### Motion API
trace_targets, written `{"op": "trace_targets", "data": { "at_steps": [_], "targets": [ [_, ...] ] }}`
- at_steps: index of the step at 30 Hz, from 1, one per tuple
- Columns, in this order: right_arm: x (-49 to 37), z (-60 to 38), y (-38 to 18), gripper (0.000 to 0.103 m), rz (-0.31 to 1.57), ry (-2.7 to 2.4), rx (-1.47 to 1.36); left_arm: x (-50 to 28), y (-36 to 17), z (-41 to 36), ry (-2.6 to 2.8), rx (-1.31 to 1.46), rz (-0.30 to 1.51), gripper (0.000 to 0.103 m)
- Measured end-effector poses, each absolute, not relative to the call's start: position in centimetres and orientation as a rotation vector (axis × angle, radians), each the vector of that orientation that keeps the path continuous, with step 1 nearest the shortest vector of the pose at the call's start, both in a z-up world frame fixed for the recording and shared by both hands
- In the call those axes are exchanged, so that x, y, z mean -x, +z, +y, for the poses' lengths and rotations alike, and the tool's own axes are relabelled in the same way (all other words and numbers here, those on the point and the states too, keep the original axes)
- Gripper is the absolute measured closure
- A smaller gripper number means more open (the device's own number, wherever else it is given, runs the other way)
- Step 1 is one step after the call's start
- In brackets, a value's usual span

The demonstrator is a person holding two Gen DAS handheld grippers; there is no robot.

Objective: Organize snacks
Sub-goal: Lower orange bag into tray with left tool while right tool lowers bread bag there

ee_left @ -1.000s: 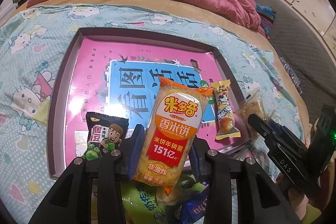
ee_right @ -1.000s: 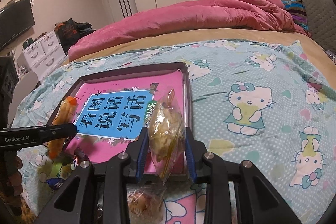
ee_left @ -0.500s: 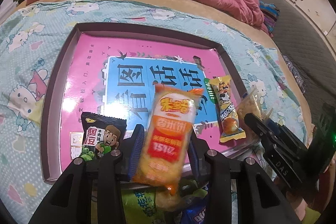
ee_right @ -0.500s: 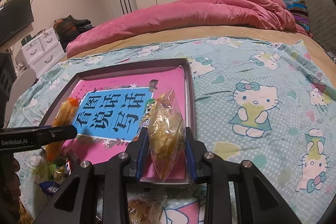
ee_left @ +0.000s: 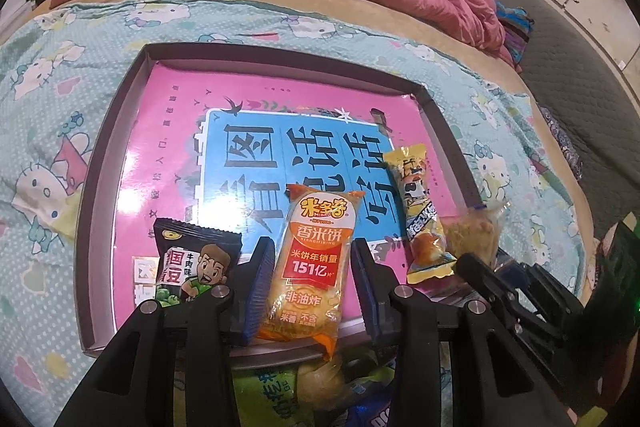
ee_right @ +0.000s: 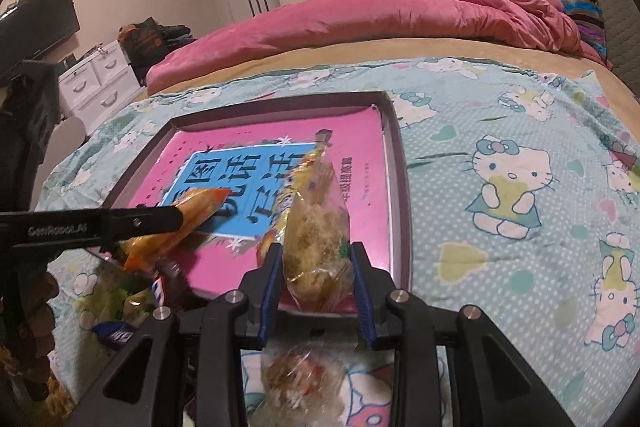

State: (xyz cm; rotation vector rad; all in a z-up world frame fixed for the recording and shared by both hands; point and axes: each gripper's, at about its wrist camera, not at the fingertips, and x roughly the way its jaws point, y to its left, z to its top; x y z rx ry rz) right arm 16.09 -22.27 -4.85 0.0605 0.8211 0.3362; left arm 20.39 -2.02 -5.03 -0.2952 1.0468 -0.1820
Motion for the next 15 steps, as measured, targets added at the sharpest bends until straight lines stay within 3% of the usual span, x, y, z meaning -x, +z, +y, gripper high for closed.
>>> {"op": "trace_targets", "data": {
  "at_steps": [15],
  "targets": [
    [-14.7,-22.5,-4.3,0.069,0.832,0.344,-0.072,-19.5,-3.7,-1.4,-0.191,0.325,1.019,0.062]
  ]
}}
